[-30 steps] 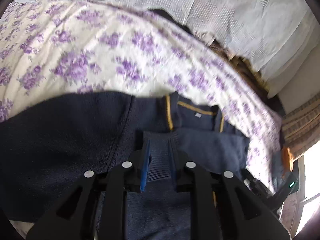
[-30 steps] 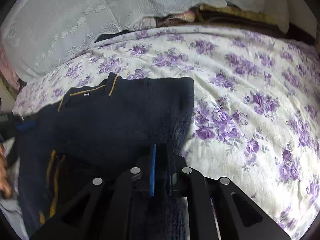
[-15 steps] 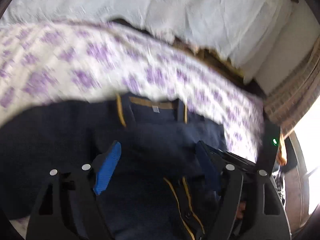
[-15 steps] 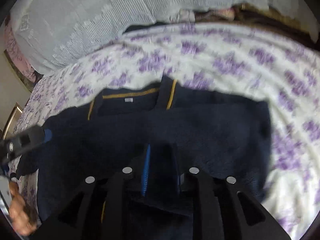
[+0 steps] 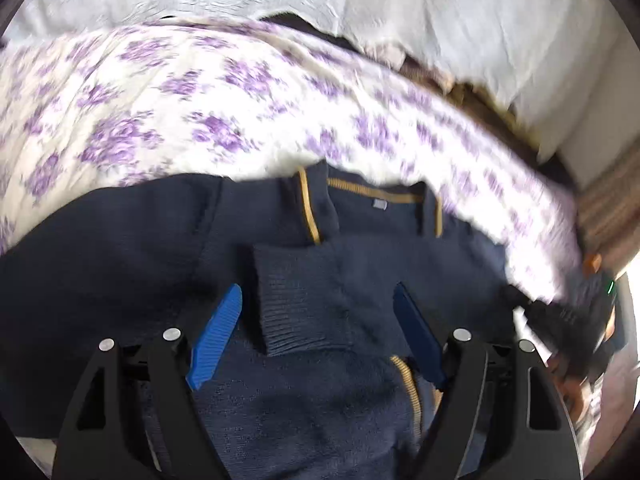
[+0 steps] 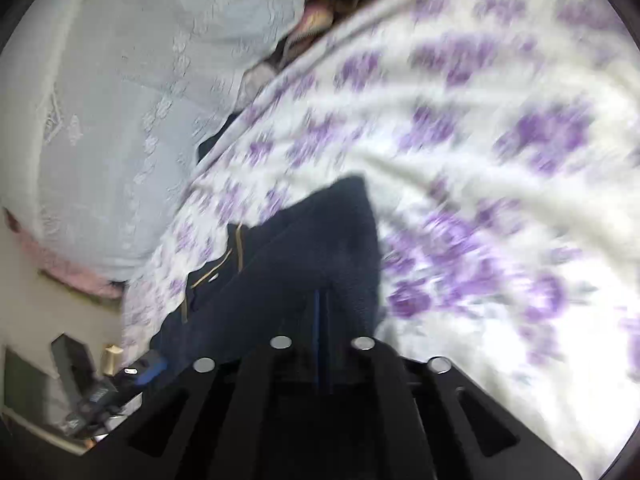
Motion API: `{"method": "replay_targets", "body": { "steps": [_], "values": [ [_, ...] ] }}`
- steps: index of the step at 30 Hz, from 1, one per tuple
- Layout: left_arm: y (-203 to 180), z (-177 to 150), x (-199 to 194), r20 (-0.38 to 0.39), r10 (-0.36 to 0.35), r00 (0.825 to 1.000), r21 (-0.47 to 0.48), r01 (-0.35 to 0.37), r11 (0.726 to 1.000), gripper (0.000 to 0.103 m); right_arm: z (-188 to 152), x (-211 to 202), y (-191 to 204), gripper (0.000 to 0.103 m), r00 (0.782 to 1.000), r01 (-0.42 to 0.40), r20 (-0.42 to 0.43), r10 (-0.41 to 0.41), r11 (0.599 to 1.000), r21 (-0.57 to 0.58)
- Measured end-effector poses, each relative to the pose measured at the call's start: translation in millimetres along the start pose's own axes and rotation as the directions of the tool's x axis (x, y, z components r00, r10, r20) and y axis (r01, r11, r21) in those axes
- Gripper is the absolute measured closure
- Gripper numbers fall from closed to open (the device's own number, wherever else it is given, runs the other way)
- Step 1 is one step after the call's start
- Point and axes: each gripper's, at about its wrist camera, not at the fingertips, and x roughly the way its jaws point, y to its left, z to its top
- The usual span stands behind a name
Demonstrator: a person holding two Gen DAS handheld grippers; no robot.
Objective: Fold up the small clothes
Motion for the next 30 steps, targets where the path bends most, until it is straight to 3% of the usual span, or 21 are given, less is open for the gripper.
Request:
{"method": "replay_targets", "body": {
  "steps": [1,3,4,6,8,9,12,14,16,17,19,20,21,23,26,30],
  "values": [
    [-0.3,0.6,-2.5,0.002,-0.056,0.998,-0.008,0.056,0.998,0.027,-4.7,-6.4,14.4,0.071,0.999,0.037,0.029,-0.036,0.998,-0.055],
    [-12.3,-2.1,0.5,-0.024,-0.114,0.993,0.037,0.115,0.993,0.023,-15.8,-11.9,40.9,0.046,0.998,0.033,0.049,-0.026,0.989,-0.146],
    [-17.1,-3.2,4.2,-0.037,-0.103,0.994,0.063,0.105,0.992,0.021,-24.4,-11.3,55.5,0.045,0.999,0.008,0.034,-0.001,0.98,-0.197],
    [-29.3,-9.3,23.6,-0.094,-0.014,0.995,0.133,0.026,0.991,0.013,-40.5,-2.2,74.3,0.042,1.0,-0.018,-0.029,0.011,0.963,-0.271],
    [-34.3,-15.2,44.4,-0.142,0.068,0.988,0.181,-0.041,0.983,0.013,-53.4,14.8,76.6,0.039,0.995,0.01,-0.095,-0.043,0.948,-0.317],
    [-39.1,-18.1,45.8,-0.125,0.096,0.987,0.225,-0.066,0.972,0.012,-58.7,23.1,72.9,0.042,0.992,0.015,-0.111,-0.055,0.943,-0.334],
    [-43.5,-24.0,42.8,-0.096,0.087,0.992,0.275,-0.058,0.96,0.007,-60.4,-6.2,70.6,0.036,0.996,0.054,-0.054,-0.074,0.948,-0.314],
    [-36.1,-20.9,35.6,-0.084,0.026,0.996,0.242,-0.005,0.97,0.007,-63.8,-48.4,70.7,0.025,0.995,0.092,0.06,-0.075,0.922,-0.375],
    [-23.4,-14.4,30.7,-0.063,-0.034,0.997,0.17,0.044,0.984,0.007,-67.7,-62.4,63.5,0.013,0.988,0.146,0.112,-0.109,0.903,-0.405],
    [-15.9,-12.1,29.8,-0.055,-0.044,0.998,0.129,0.051,0.99,0.007,-64.2,-57.9,58.1,0.013,0.987,0.16,0.093,-0.133,0.897,-0.411],
    [-3.1,-11.8,33.2,-0.05,-0.044,0.998,0.066,0.048,0.997,0.007,-58.3,-25.0,32.7,0.012,0.975,0.181,-0.049,-0.215,0.905,-0.384],
    [-2.1,-12.2,33.3,-0.044,-0.044,0.998,0.059,0.047,0.997,0.007,-58.8,-16.1,26.5,0.012,0.973,0.177,-0.074,-0.219,0.912,-0.371],
    [-5.5,-14.6,32.2,-0.024,-0.023,0.999,0.064,0.024,0.998,0.007,-61.7,-25.9,30.1,0.013,0.979,0.181,-0.017,-0.203,0.904,-0.388],
    [-12.0,-20.6,33.1,-0.001,0.032,0.999,0.079,-0.032,0.996,0.007,-64.1,-40.4,37.6,0.013,0.977,0.199,0.01,-0.211,0.9,-0.389],
    [-22.6,-39.4,18.4,0.051,0.14,0.989,0.084,-0.144,0.986,0.007,-72.3,-74.2,43.9,0.012,0.992,0.124,0.051,-0.113,0.894,-0.431],
    [-30.1,-85.5,-45.0,0.126,0.097,0.987,0.076,-0.107,0.991,0.007,-85.4,-102.3,19.4,0.008,0.98,0.193,0.144,-0.14,0.849,-0.491]
  ]
}}
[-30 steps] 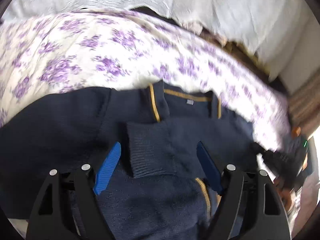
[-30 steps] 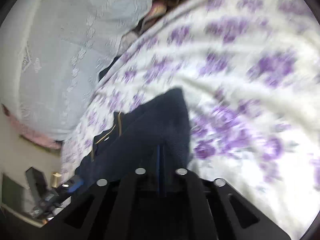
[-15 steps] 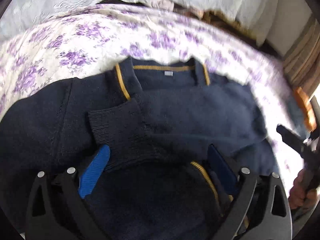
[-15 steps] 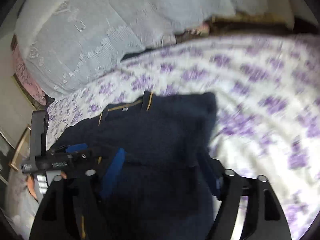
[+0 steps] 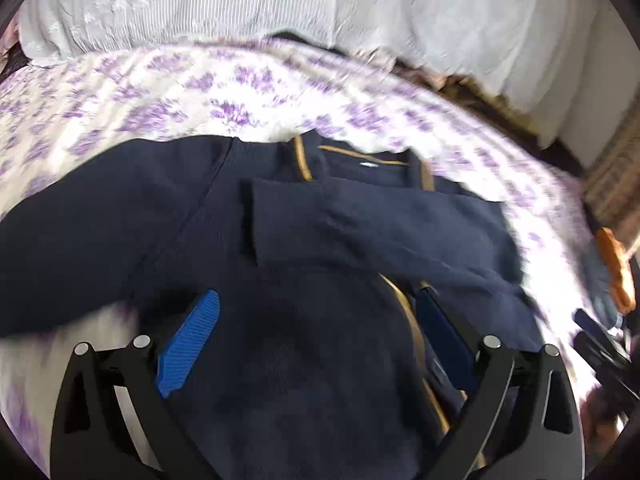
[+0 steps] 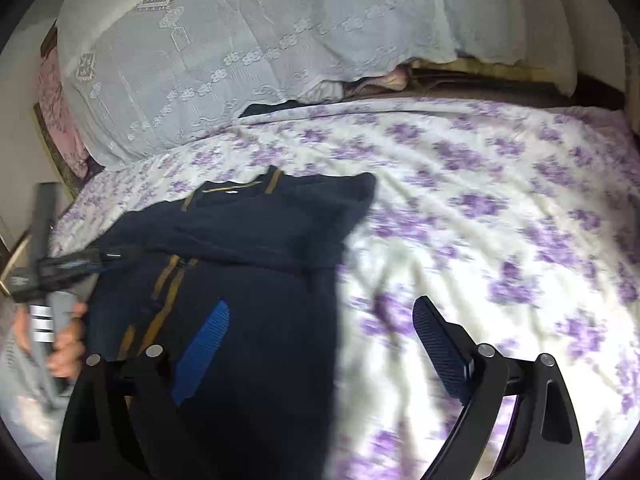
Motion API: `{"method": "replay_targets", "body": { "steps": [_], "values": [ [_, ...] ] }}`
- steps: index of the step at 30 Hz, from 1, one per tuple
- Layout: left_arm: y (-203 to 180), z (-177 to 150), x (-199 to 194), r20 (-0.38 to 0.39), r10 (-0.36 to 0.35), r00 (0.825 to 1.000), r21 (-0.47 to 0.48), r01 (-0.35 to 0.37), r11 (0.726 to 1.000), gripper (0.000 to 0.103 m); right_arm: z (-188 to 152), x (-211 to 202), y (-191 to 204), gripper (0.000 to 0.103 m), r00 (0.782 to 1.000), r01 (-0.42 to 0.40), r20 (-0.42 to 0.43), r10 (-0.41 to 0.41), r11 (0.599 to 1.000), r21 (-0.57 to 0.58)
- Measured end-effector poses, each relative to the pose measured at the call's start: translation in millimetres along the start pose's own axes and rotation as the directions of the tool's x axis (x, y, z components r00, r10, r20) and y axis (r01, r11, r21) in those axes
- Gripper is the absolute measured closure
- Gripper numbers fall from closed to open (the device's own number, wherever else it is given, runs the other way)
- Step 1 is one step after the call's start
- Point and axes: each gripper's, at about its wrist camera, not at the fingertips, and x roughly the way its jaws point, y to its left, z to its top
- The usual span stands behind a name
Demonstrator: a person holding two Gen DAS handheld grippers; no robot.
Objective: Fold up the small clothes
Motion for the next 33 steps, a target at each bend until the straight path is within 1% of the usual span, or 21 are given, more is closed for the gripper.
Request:
{"method": "replay_targets", "body": {
  "steps": [2,3,4,5,6,9,12,13,14,15,17,18,20,21,24,26,27,28,30,32,33],
  "values": [
    [1.3,-15.2,-30.3,0.038,-0.003,0.999,-0.015,0.003,1.0,0.007,-8.6,5.2,-19.7,0.008,1.0,0.023,-0.019,-0.022,0.999,0.049],
    [4.0,-22.9,-44.9,0.055,-0.006,0.998,-0.034,0.008,0.999,0.007,-13.2,13.1,-36.8,0.008,0.998,0.021,-0.055,-0.014,0.992,0.126],
    [10.7,-34.0,-62.2,0.071,-0.008,0.997,-0.065,0.012,0.998,0.007,-14.1,19.2,-51.4,0.009,0.996,-0.004,-0.085,0.022,0.978,0.208],
    [19.4,-44.7,-77.1,0.085,-0.001,0.996,-0.102,0.009,0.995,0.007,-14.7,19.8,-57.6,0.009,0.995,-0.023,-0.087,0.045,0.97,0.242],
    [30.1,-55.2,-90.0,0.095,0.015,0.995,-0.145,-0.001,0.989,0.007,-15.7,14.9,-63.2,0.009,0.995,-0.051,-0.069,0.073,0.959,0.28],
    [60.3,-77.3,-112.2,0.097,0.052,0.994,-0.26,-0.025,0.965,0.007,-14.4,6.2,-64.0,0.009,0.996,-0.068,-0.043,0.084,0.954,0.293],
    [92.1,-90.7,-126.3,0.067,0.09,0.994,-0.377,-0.059,0.924,0.007,-18.2,-4.0,-56.6,0.009,0.994,-0.091,-0.031,0.105,0.95,0.3],
    [101.7,-93.1,-129.1,0.054,0.09,0.994,-0.411,-0.06,0.91,0.007,-17.8,-8.9,-50.8,0.009,0.992,-0.112,-0.019,0.123,0.949,0.295],
    [107.4,-94.1,-130.5,0.046,0.097,0.994,-0.43,-0.067,0.901,0.007,-17.1,-14.5,-42.5,0.009,0.989,-0.139,-0.001,0.146,0.949,0.282],
    [113.2,-93.8,-132.7,0.041,0.119,0.992,-0.445,-0.089,0.891,0.007,-16.5,-23.7,-32.0,0.009,0.984,-0.176,0.025,0.175,0.952,0.252],
    [120.4,-92.8,-134.3,0.034,0.144,0.989,-0.456,-0.112,0.883,0.007,-15.0,-38.9,-4.6,0.009,0.972,-0.232,0.071,0.223,0.959,0.162],
    [125.2,-90.1,-132.9,0.028,0.15,0.988,-0.467,-0.12,0.876,0.007,-15.2,-45.3,7.1,0.009,0.969,-0.243,0.081,0.234,0.963,0.118],
    [135.2,-86.8,-128.7,0.014,0.157,0.988,-0.484,-0.13,0.865,0.007,-22.2,-51.7,31.6,0.009,0.967,-0.245,0.081,0.243,0.969,0.019],
    [140.1,-84.6,-126.6,0.011,0.157,0.987,-0.496,-0.131,0.858,0.007,-27.6,-51.6,46.9,0.009,0.968,-0.236,0.069,0.239,0.97,-0.049],
    [162.6,-73.3,-118.4,0.024,0.129,0.991,-0.559,-0.094,0.824,0.007,-43.0,-48.0,75.1,0.009,0.976,-0.205,0.043,0.216,0.963,-0.176],
    [184.2,-64.0,-111.7,0.036,0.107,0.994,-0.619,-0.062,0.783,0.007,-48.3,-46.7,84.0,0.009,0.975,-0.205,0.038,0.219,0.953,-0.222],
    [194.3,-61.5,-109.9,0.044,0.106,0.993,-0.647,-0.052,0.761,0.007,-49.7,-46.9,84.2,0.009,0.974,-0.209,0.039,0.223,0.951,-0.226],
    [207.4,-58.0,-107.1,0.048,0.112,0.993,-0.683,-0.049,0.729,0.007,-50.1,-47.3,82.6,0.009,0.972,-0.215,0.042,0.23,0.951,-0.224],
    [226.9,-53.3,-103.3,0.047,0.129,0.991,-0.725,-0.055,0.686,0.009,-49.3,-45.6,78.3,0.009,0.971,-0.224,0.039,0.236,0.954,-0.2],
    [239.7,-48.9,-99.8,0.04,0.146,0.988,-0.745,-0.068,0.663,0.012,-47.9,-37.2,72.1,0.009,0.971,-0.233,0.008,0.238,0.958,-0.167],
    [245.7,-47.0,-96.6,0.033,0.15,0.988,-0.753,-0.075,0.654,0.015,-47.6,-31.7,69.7,0.009,0.971,-0.236,-0.012,0.237,0.96,-0.15]
  ]
}}
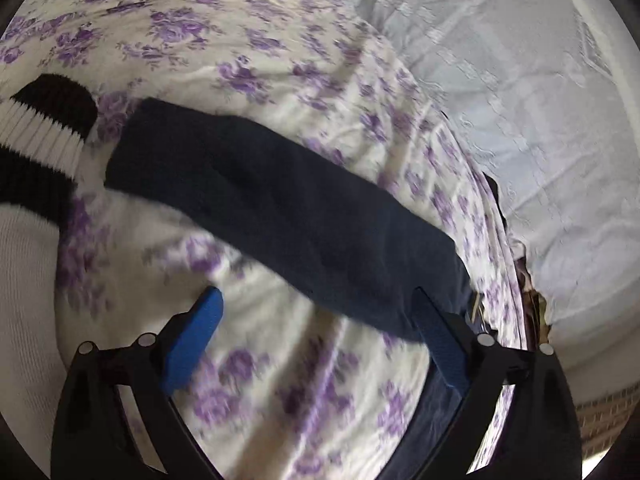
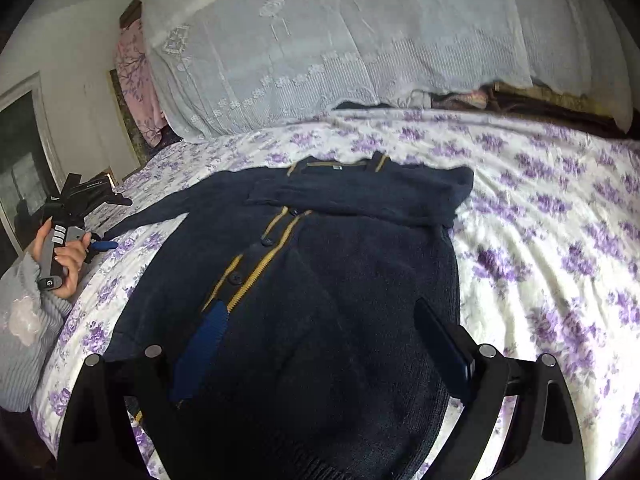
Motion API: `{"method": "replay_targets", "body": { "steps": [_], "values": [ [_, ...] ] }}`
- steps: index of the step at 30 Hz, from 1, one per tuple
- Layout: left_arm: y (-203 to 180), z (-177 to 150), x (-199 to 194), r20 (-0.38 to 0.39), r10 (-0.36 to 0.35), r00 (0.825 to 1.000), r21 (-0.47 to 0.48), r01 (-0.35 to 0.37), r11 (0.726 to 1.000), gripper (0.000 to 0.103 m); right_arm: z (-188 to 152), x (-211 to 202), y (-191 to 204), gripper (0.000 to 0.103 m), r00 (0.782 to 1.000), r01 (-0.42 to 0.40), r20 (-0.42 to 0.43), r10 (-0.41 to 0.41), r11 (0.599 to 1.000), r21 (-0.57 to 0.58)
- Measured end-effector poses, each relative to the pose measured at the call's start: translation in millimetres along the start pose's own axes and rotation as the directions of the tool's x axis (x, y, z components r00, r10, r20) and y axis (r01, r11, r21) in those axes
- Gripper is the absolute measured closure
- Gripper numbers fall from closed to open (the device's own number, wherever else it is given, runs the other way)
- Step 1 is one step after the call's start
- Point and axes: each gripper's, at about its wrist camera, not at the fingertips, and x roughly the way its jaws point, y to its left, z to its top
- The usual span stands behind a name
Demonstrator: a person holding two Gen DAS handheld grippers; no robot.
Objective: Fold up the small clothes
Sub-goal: 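Grasp the other sleeve cuff with the left gripper and lift it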
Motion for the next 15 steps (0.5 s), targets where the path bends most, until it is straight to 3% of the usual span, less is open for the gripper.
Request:
{"method": "replay_targets", "body": {
  "steps": [1,4,6,9,11,15],
  "values": [
    [2.0,5.4,4.3,-0.004,0.008,1.0,-0.014,-0.008,1.0,0.018,-0.6,4.6,-3.5,0.009,1.0,-0.004,-0.016,0.004,1.0,0.012],
    [4.3,17.3,13.1,-0.004,0.042,0.999,-0.018,-0.043,0.999,0.043,-2.5,18.4,-12.6,0.009,0.997,-0.021,-0.076,0.027,0.997,0.069],
    [8.2,23.2,15.8,-0.005,0.064,0.998,-0.021,-0.064,0.998,0.068,-4.0,25.4,-20.9,0.009,0.993,-0.034,-0.108,0.047,0.993,0.114],
    [10.6,24.4,12.5,-0.003,0.083,0.997,0.003,-0.083,0.997,0.081,-5.4,25.5,-24.9,0.009,0.993,-0.047,-0.101,0.061,0.989,0.138],
    [-0.2,21.2,7.6,0.015,0.114,0.993,0.068,-0.115,0.991,0.085,-6.1,25.1,-22.7,0.009,0.993,-0.04,-0.101,0.053,0.991,0.127],
    [-42.2,9.5,-8.4,0.113,0.206,0.972,0.236,-0.228,0.945,0.088,-5.3,23.2,-23.9,0.009,0.995,-0.036,-0.092,0.048,0.991,0.128]
  ]
}}
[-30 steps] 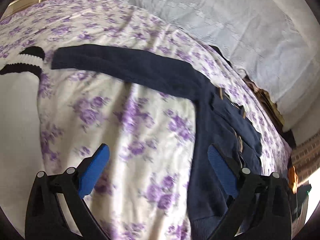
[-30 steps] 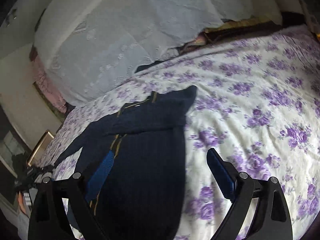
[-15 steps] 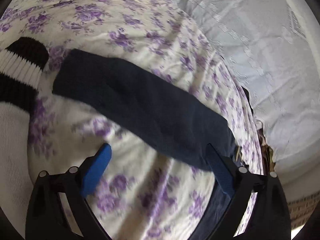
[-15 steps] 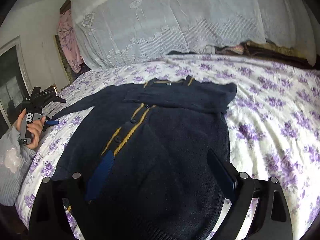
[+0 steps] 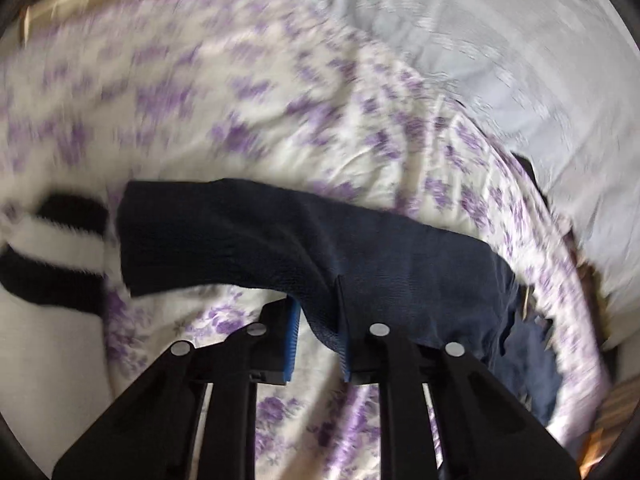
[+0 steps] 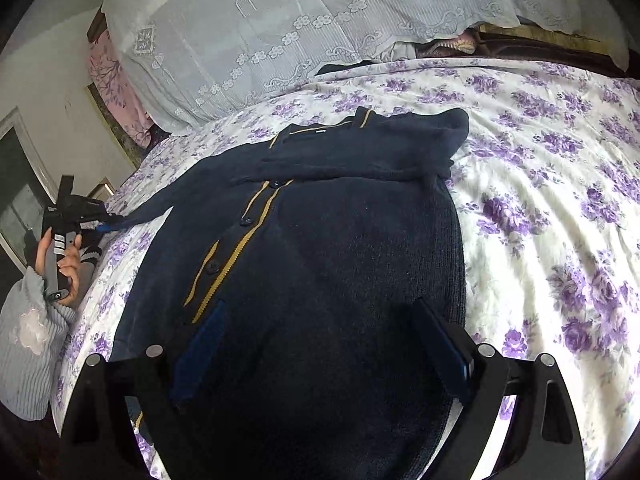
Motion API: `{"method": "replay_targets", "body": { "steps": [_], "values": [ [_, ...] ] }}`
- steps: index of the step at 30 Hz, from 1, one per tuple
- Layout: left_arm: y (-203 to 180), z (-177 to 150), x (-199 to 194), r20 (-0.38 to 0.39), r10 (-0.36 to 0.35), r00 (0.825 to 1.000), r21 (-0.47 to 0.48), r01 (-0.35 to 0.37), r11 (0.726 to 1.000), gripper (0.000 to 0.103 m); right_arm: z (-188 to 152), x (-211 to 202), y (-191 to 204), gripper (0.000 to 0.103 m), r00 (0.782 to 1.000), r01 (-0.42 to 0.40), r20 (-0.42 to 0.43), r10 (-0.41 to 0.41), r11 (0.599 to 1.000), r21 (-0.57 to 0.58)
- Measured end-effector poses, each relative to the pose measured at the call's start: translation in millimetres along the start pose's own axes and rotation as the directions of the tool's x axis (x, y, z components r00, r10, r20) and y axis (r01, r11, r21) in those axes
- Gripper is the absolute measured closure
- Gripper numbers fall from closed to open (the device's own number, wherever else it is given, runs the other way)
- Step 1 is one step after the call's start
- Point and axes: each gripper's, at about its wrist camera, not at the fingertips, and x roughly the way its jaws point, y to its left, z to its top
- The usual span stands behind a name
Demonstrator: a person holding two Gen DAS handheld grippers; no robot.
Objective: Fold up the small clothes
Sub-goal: 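Grasp the other sleeve cuff with the left gripper and lift it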
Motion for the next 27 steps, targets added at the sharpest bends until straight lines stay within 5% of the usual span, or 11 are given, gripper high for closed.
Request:
{"method": "replay_targets", "body": {
  "steps": [7,13,27],
  "values": [
    [-81.4,-5.7,-45.6,0.106,-0.004,0.994,0.211,-0.019,0.977,0.091,7.6,-22.3,-10.0,0.013,0.994,0.017,0.106,-0.021,0.999,0.037],
    [-154.0,-27.7,-68.7,0.143,-0.039,0.989,0.381,-0.018,0.924,0.092,14.9,-34.4,-22.7,0.015,0.986,0.036,0.157,-0.049,0.996,0.084],
    [-253.6,-86.0,-55.9,0.08,-0.107,0.991,0.548,0.046,0.835,0.093,19.7,-35.4,-46.6,0.015,0.988,0.033,0.144,-0.062,0.98,0.196]
  ]
}}
